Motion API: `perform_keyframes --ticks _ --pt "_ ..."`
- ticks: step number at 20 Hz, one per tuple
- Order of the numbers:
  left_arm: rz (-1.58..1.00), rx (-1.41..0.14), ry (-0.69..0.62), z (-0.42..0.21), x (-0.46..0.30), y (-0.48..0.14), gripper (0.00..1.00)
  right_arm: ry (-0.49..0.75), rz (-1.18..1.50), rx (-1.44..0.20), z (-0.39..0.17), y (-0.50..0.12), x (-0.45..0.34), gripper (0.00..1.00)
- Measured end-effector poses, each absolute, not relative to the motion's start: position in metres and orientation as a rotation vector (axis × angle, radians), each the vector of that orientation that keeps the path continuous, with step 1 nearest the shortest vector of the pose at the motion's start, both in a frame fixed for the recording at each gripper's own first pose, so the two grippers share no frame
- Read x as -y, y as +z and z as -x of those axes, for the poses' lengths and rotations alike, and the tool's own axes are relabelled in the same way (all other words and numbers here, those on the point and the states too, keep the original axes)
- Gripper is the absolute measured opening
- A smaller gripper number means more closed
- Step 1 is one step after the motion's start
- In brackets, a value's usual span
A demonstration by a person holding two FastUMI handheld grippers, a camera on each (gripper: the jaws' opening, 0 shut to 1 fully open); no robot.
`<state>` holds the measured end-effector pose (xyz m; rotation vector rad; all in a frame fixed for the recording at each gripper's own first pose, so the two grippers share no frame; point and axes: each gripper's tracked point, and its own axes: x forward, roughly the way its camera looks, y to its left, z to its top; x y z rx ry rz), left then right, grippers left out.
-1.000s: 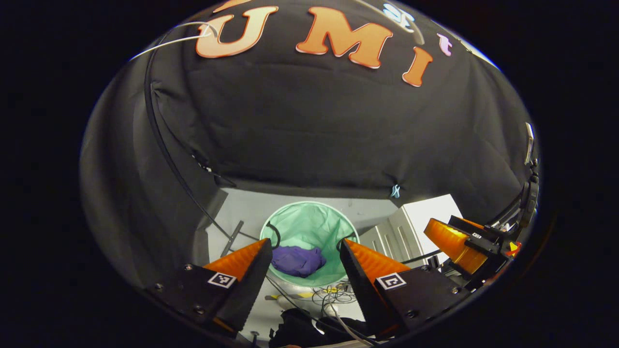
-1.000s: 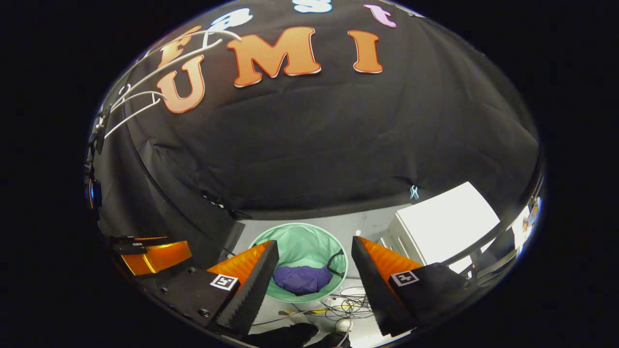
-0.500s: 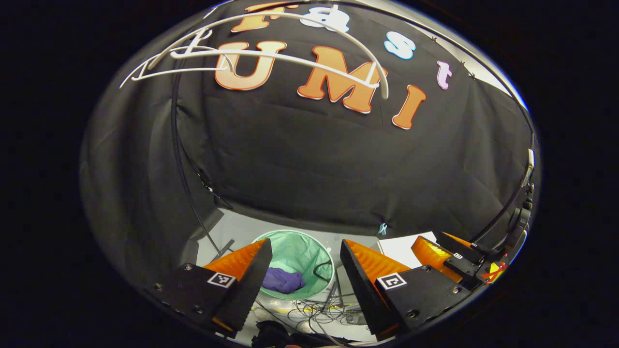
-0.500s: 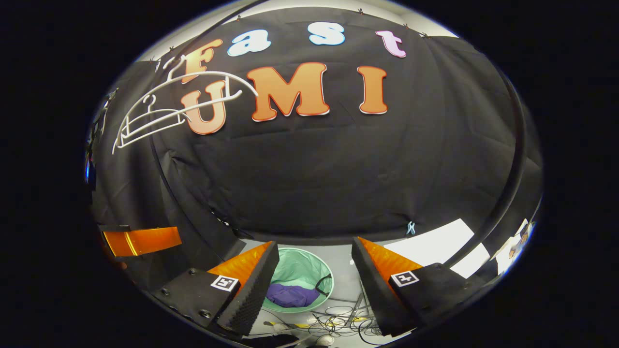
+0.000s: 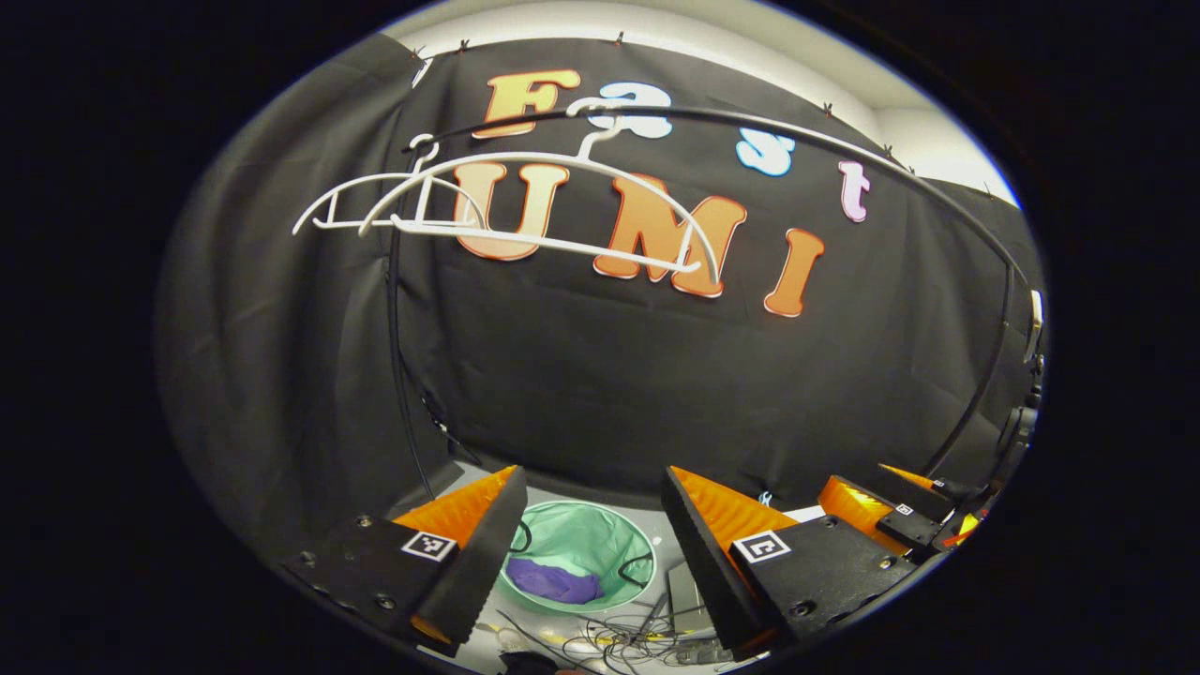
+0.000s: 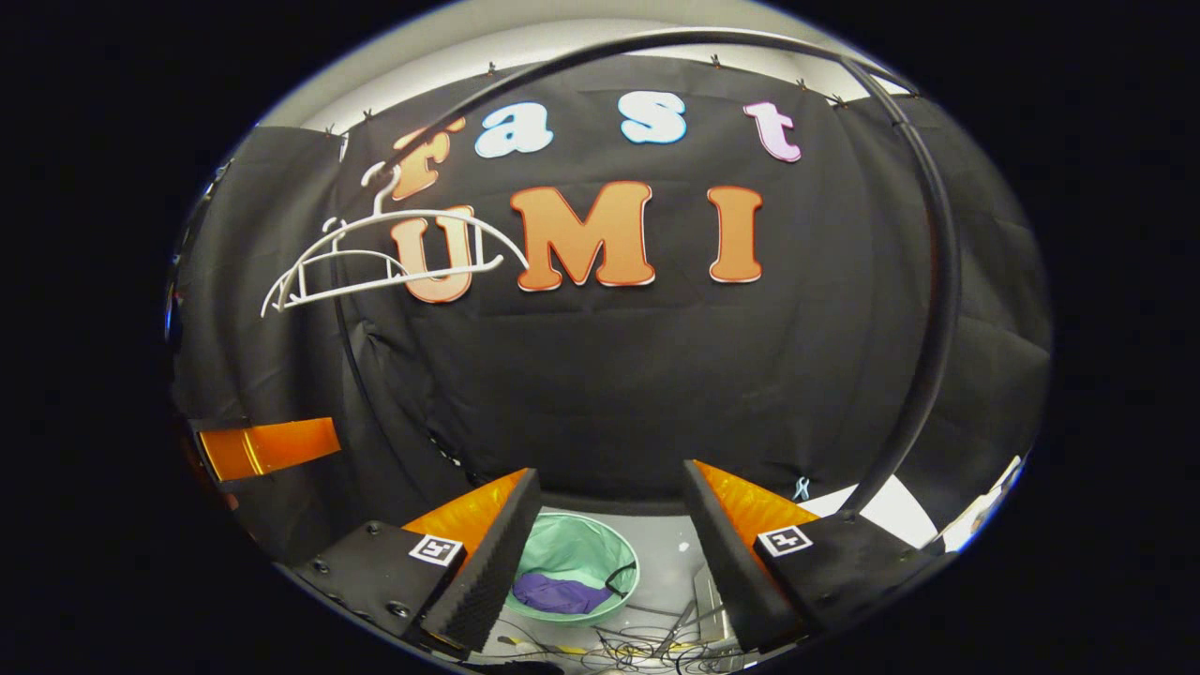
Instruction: Grasp the clothes on the hanger with both hands and then place them into the laundry hamper below.
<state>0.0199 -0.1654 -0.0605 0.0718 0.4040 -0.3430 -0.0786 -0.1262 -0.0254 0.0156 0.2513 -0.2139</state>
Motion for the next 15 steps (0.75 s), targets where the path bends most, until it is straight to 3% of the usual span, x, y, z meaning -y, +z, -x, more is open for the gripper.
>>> perform_keyframes --ticks 3,4,5,8,9,10,11,12,15 --pt "-0.065 -0.337 -0.326 0.001 0.158 -0.052 0.93 -0.205 0.001 -0.194 0.092 -0.003 0.130 0.99" --pt "-0.065 -0.321 -0.322 0.012 0.157 -0.047 0.96 -0.203 0.001 -0.179 0.096 0.003 0.131 0.99" --pt "-0.062 -0.306 -0.320 0.019 0.157 -0.041 0.93 -0.199 0.002 -0.169 0.099 0.008 0.131 0.99" --pt "-0.061 -0.248 -0.303 0.033 0.154 -0.019 0.93 -0.191 -0.006 -0.135 0.111 0.020 0.133 0.98" --pt "-0.070 -0.226 -0.289 0.035 0.153 -0.014 0.93 -0.187 -0.010 -0.129 0.114 0.022 0.133 0.90" --pt "-0.078 -0.203 -0.281 0.039 0.153 -0.011 0.95 -0.182 -0.016 -0.127 0.117 0.023 0.133 1.00" --pt "-0.088 -0.194 -0.278 0.043 0.154 -0.010 0.96 -0.181 -0.019 -0.125 0.120 0.022 0.134 1.00" --pt "-0.092 -0.189 -0.275 0.048 0.154 -0.010 0.93 -0.182 -0.022 -0.124 0.122 0.022 0.135 0.90" --pt "-0.093 -0.181 -0.270 0.054 0.149 -0.010 0.93 -0.187 -0.042 -0.125 0.122 0.020 0.138 0.90"
